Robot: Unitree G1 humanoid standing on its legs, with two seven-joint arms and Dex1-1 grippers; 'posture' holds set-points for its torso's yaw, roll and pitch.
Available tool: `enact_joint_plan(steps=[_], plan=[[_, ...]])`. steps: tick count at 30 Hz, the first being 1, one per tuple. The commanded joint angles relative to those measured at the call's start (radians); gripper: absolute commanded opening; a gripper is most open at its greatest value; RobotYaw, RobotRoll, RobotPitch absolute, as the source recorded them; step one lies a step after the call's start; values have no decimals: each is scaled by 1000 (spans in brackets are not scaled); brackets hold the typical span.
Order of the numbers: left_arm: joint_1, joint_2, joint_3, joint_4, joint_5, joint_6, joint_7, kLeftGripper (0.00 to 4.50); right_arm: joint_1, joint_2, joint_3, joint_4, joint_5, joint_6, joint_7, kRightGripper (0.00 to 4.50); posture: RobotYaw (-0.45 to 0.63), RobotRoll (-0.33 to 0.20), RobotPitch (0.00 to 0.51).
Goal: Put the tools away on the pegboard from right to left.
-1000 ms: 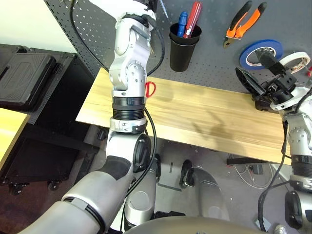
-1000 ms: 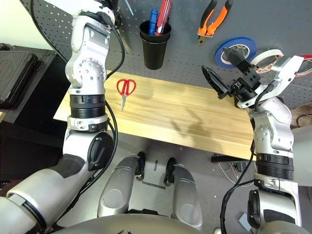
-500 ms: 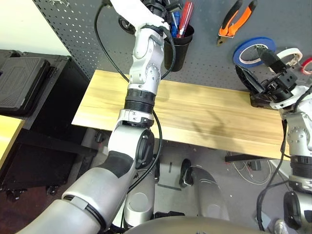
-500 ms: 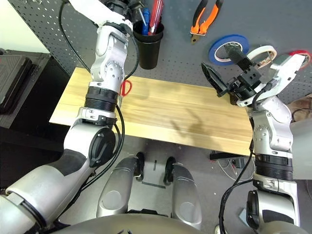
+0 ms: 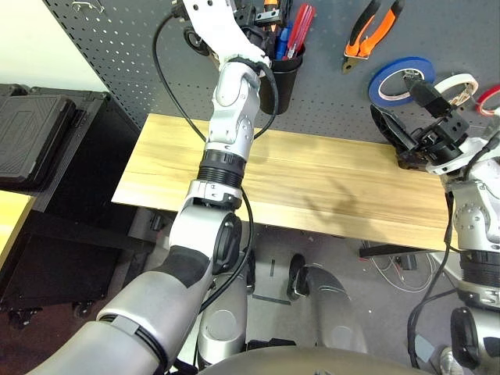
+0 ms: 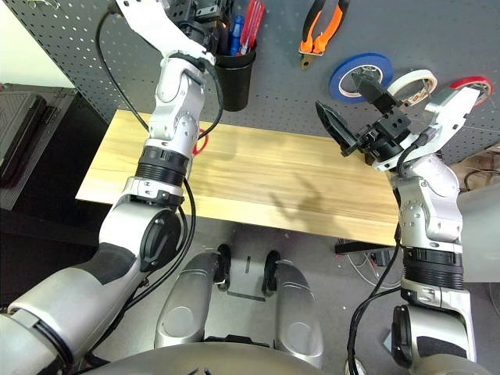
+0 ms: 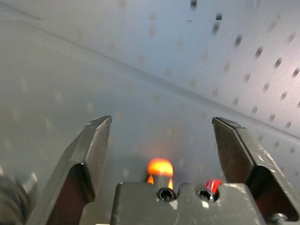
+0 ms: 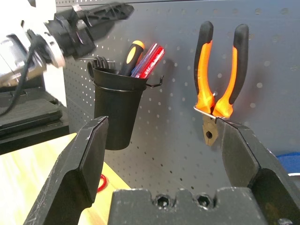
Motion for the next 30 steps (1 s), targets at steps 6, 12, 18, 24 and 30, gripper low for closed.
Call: enact_joint_plan(steps=[6, 12, 18, 24, 30], plan=[[116, 80, -42, -469, -1, 291, 33, 4479, 55, -20, 76, -11, -28, 94, 32, 4500, 197, 0, 241], [320, 162, -67, -776, -13, 551, 46, 4479, 111, -55, 143, -25, -78, 150, 59, 4500, 237, 0, 265], [539, 195, -95, -953, -9, 768, 64, 4479, 147, -74, 227, 3, -173, 163, 68, 4500, 270, 0, 299], [717, 227, -136, -963, 42, 854, 69, 4479, 140, -42, 290, 58, -250, 147, 53, 4500, 291, 0, 334], [799, 211, -156, -875, 91, 826, 90, 4479, 120, 5, 345, 126, -312, 116, 39, 4500, 303, 0, 359]])
